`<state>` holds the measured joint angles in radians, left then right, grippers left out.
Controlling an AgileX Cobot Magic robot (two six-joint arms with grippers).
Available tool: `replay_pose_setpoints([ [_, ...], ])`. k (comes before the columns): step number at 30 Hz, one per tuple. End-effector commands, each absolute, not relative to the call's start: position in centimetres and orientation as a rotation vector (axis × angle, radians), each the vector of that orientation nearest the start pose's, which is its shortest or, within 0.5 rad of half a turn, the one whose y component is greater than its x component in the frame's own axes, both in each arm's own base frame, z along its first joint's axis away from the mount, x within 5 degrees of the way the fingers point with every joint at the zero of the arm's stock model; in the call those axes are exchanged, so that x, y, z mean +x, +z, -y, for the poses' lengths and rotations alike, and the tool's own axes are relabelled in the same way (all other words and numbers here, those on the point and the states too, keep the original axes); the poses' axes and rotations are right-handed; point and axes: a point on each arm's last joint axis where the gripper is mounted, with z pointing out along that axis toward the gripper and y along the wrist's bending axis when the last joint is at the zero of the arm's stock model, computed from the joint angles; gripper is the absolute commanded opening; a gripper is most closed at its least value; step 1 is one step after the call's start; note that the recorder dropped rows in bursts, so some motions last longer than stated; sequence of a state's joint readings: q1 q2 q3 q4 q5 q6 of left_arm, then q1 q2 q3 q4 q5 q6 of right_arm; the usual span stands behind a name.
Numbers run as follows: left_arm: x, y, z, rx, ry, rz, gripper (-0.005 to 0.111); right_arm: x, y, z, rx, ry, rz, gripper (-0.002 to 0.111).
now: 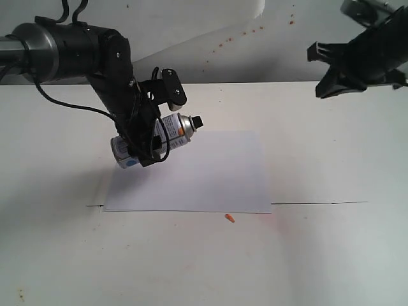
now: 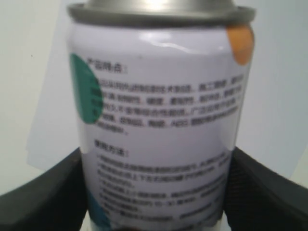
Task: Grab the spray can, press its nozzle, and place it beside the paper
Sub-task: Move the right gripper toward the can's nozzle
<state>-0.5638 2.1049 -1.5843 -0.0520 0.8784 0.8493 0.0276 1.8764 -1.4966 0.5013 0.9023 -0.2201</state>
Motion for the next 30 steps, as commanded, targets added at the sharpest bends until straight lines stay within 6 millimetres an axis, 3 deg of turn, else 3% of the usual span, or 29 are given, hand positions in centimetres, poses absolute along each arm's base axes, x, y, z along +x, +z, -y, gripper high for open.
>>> replay_pose_setpoints([
  [1,36.8,18.0,24.1,1.800,-0.022,-2.197,0.000,41.8,23.4,-5.5,0.031,0.792,-2.755,0.000],
  [4,36.8,18.0,24.1,1.797,-0.030,-2.201,0.000,42.0,22.3,-6.1,0.045,0.917,-2.784,0.000],
  [8,36.8,18.0,24.1,1.797,-0.030,-2.201,0.000,42.0,21.2,-7.2,-0.101,0.996,-2.779,0.000],
  [14,36.8,18.0,24.1,1.797,-0.030,-2.201,0.000,43.2,18.7,-7.5,0.013,1.217,-2.719,0.000],
  [20,36.8,18.0,24.1,1.796,-0.030,-2.200,0.000,44.6,15.9,-8.5,0.095,1.579,-2.512,0.000],
  [25,36.8,17.1,24.4,1.814,-0.035,-2.212,0.000,45.0,15.3,-8.5,0.124,1.597,-2.467,0.000],
  [30,36.2,16.1,26.2,1.864,-0.003,-2.137,0.000,45.1,15.1,-9.0,0.101,1.564,-2.464,0.000],
])
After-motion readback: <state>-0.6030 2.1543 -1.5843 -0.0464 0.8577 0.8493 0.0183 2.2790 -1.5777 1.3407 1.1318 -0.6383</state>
